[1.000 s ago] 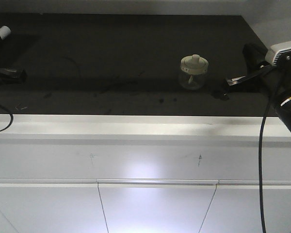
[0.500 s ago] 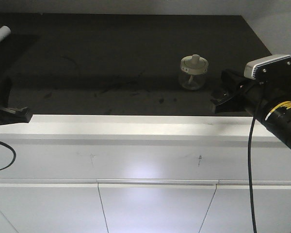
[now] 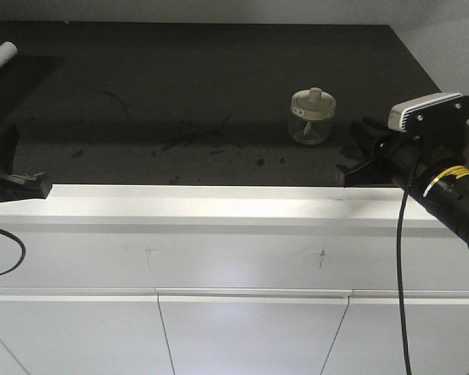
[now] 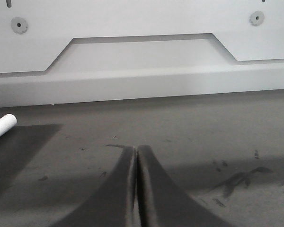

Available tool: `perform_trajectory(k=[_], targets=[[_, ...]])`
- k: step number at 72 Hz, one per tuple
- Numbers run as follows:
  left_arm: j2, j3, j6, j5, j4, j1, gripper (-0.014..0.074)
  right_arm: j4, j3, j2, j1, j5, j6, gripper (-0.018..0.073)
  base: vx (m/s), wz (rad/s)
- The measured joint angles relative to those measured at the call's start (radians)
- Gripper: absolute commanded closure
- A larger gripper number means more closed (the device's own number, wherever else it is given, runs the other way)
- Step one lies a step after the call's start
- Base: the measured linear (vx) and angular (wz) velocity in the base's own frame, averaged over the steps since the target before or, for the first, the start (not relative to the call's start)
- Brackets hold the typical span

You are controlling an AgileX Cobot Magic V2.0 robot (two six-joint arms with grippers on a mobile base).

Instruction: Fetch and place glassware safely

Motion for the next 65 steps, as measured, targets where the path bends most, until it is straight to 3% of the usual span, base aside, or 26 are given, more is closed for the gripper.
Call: perform_trajectory(k=[9,18,49,65], targets=[[0.0,0.0,0.0,0.0,0.0,0.0,0.0603,0.0,0.0,0.038,0.0,-0.007,0.0,0.0052,0.0,0.0],[0.0,0.0,0.0,0.0,0.0,0.0,0.0603,0.018,-0.003,0.079,0.0,-0.038,-0.007,-0.0057,0.0,0.0],[0.0,0.0,-0.001,0.0,0.0,0.0,0.0603,0.101,-0.304,0.306,0.0,-0.05,-0.037,0.0001,0.0,0.0],[0.0,0.0,-0.001,0.0,0.0,0.0,0.0603,0.098,-0.517,0.449,0.0,0.031,-0.038,0.0001,0.0,0.0]])
